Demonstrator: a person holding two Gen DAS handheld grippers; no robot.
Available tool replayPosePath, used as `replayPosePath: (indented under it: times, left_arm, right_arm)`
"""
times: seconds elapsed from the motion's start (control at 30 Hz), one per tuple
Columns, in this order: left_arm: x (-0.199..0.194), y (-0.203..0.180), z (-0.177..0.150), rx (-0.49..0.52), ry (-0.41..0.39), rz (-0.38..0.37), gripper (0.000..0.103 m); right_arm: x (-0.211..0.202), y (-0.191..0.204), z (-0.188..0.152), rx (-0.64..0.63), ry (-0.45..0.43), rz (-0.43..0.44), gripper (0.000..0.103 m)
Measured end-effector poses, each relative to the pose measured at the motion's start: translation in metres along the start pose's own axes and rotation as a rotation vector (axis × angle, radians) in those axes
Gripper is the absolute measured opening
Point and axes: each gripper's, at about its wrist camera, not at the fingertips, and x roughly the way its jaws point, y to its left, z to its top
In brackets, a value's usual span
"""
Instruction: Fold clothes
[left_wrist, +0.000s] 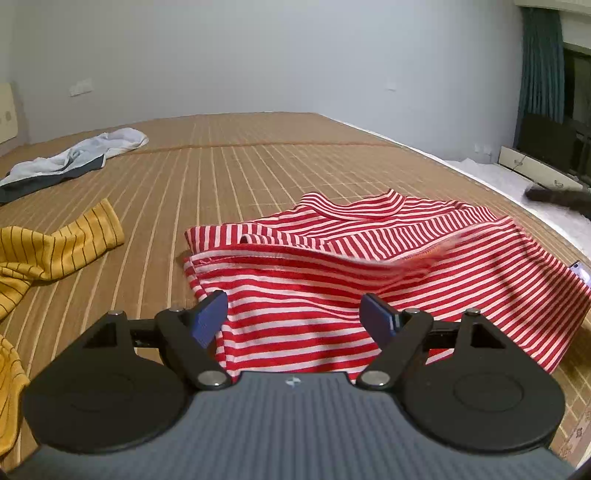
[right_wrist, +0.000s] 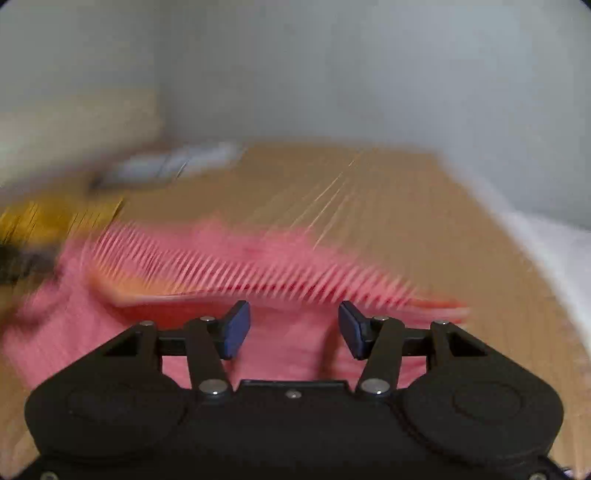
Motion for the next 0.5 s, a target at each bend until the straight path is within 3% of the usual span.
replayPosePath:
  times: [0.07, 0.17, 0.3, 0.4, 0.5]
  left_arm:
    - [-0.003, 0.001, 0.0, 0.002, 0.0, 0.017, 0.082]
    - [0.001, 0.005, -0.001, -0.007, 0.004, 0.07, 0.082]
    - [0.003, 0.017, -0.005, -0.051, 0.005, 0.136, 0.082]
    - [0.005, 0.025, -0.007, -0.103, -0.01, 0.15, 0.083]
    - [0.009, 0.029, -0.006, -0.135, -0.018, 0.141, 0.083]
  right_arm:
    - [-0.013, -0.006, 0.003, 0.035, -0.058, 0.012, 0.069]
    - [-0.017, -0.007, -0.002, 0.031, 0.003, 0.03, 0.07]
    - [-0.014, -0.024, -0.021, 0.1, 0.071, -0.026, 0.073]
    - [-0.008, -0.047, -0.033, 0.228, 0.105, -0.031, 0.075]
    - [-0.005, -0.056, -0.037, 0.265, 0.103, -0.011, 0.076]
